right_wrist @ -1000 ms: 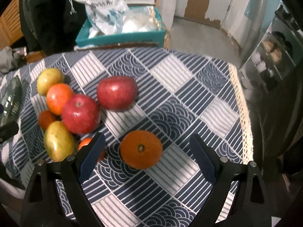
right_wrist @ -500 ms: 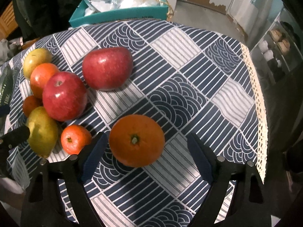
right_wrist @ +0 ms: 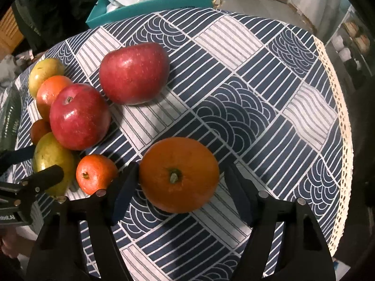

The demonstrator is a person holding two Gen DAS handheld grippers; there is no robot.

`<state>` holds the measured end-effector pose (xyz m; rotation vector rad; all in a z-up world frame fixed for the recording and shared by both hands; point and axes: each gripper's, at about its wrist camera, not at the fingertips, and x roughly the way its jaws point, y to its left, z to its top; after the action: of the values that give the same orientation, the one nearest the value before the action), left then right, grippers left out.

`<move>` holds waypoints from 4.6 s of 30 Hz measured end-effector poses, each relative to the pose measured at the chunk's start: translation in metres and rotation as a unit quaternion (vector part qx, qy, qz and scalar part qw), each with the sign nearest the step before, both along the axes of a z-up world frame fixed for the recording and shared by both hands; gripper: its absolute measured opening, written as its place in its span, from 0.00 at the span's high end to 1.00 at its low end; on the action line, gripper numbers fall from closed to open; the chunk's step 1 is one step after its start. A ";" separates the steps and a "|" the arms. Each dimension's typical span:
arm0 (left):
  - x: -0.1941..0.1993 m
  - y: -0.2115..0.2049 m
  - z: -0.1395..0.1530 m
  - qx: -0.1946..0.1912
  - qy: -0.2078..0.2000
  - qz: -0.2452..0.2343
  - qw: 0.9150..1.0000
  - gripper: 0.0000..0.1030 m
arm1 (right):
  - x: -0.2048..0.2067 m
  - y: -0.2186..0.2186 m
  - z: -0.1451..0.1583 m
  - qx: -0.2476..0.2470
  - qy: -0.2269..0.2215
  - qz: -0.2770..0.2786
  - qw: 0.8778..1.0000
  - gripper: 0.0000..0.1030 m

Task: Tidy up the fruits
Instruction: 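Grasp the green mango with the left gripper while the right gripper grasps the large orange, then lift the mango with the left gripper while the right gripper carries the orange toward the glass bowl, then lower the mango into the glass bowl and open the left gripper while the right gripper releases the orange there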

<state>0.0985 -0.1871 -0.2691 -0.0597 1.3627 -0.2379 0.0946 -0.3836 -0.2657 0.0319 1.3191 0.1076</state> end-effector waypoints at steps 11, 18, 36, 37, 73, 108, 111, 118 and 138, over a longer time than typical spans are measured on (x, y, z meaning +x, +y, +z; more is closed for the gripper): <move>-0.014 -0.014 0.003 -0.004 -0.011 -0.037 0.999 0.33 | 0.005 0.011 -0.003 -0.023 -0.003 0.008 1.000 0.34; -0.022 -0.014 0.007 0.012 -0.026 -0.067 0.997 0.34 | 0.001 0.025 -0.001 -0.032 -0.014 0.020 0.999 0.35; -0.038 0.026 0.061 0.041 -0.123 -0.054 0.990 0.34 | -0.019 0.039 0.060 -0.027 -0.109 0.030 0.993 0.35; -0.039 0.027 0.065 0.041 -0.129 -0.054 0.989 0.34 | -0.021 0.040 0.065 -0.025 -0.117 0.030 0.992 0.35; -0.066 0.120 0.187 0.032 -0.260 0.008 0.965 0.34 | -0.046 0.111 0.202 0.030 -0.297 0.090 0.950 0.35; -0.074 0.258 0.174 0.049 -0.248 0.140 0.957 0.34 | -0.012 0.280 0.190 0.081 -0.243 0.201 0.946 0.35; -0.071 0.271 0.161 0.051 -0.235 0.153 0.958 0.34 | -0.005 0.297 0.175 0.080 -0.220 0.214 0.948 0.35; -0.066 0.294 0.128 0.067 -0.199 0.173 0.962 0.34 | 0.007 0.330 0.138 0.084 -0.165 0.238 0.953 0.35; -0.059 0.326 0.051 0.065 -0.093 0.200 0.973 0.34 | 0.015 0.383 0.056 0.070 -0.058 0.278 0.956 0.35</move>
<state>0.0394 0.1392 -0.2177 -0.1963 1.1489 0.1806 0.1099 -0.0008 -0.2097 -0.2249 1.1710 0.6716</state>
